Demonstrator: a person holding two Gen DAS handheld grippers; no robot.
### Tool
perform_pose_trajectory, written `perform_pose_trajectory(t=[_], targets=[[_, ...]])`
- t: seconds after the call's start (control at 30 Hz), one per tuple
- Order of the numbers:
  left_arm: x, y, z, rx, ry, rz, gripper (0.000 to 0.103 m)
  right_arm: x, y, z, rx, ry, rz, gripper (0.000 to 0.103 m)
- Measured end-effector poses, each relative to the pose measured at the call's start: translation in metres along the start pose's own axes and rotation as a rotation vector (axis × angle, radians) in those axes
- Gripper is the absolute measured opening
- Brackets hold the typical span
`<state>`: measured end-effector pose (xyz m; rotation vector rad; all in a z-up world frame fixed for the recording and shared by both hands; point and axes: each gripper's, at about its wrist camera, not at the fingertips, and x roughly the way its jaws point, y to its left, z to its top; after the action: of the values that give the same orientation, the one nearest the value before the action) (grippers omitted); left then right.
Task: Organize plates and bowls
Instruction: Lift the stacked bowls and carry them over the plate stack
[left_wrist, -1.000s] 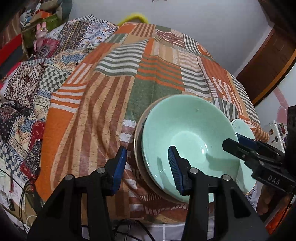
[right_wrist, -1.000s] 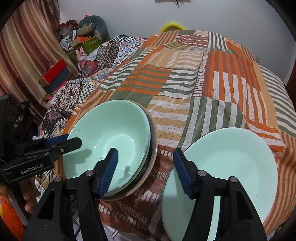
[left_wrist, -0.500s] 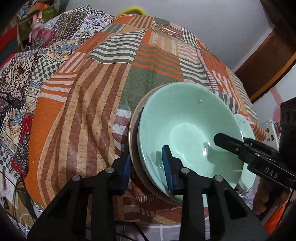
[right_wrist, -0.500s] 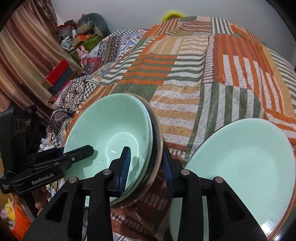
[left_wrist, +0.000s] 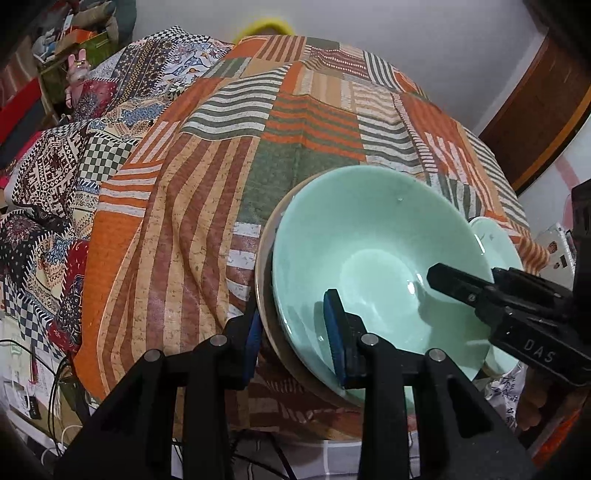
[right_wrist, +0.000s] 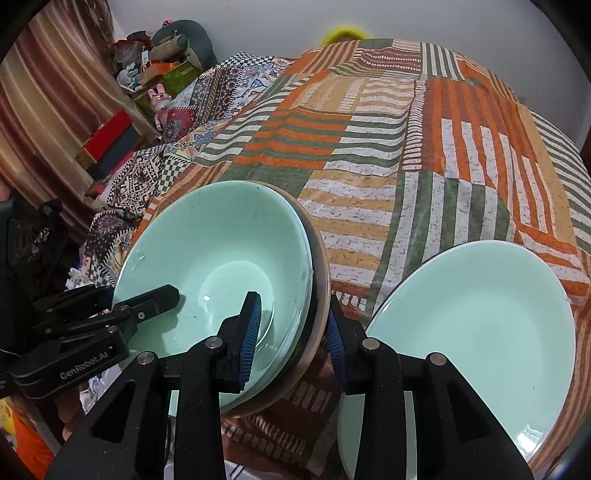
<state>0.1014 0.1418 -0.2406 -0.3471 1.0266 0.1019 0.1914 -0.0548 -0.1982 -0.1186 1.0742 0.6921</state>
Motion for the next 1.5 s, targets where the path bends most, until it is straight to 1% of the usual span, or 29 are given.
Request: perform_pose_trajectory(t=[0.3, 0.77, 0.97, 1.17, 1.5], targets=[[-0.018, -0.005, -0.002, 0.003, -0.037, -0.009, 0.032, -0.013, 0.003, -0.003, 0.003, -0.02, 0.002, 0.031], [-0.069, -0.035, 0.0, 0.049, -0.142, -0.028, 0.033, -0.061, 0.002, -0.004, 0.019, -0.127, 0.019, 0.031], [-0.088, -0.056, 0.0, 0.081, -0.177, -0.042, 0.033, -0.085, -0.003, -0.009, 0.031, -0.182, 0.014, 0.031], [-0.102, -0.082, 0.002, 0.124, -0.212, -0.058, 0.033, -0.107, -0.017, -0.014, 0.054, -0.231, 0.004, 0.031], [-0.106, -0.121, 0.001, 0.183, -0.217, -0.1, 0.033, -0.138, -0.043, -0.028, 0.091, -0.281, -0.036, 0.031]])
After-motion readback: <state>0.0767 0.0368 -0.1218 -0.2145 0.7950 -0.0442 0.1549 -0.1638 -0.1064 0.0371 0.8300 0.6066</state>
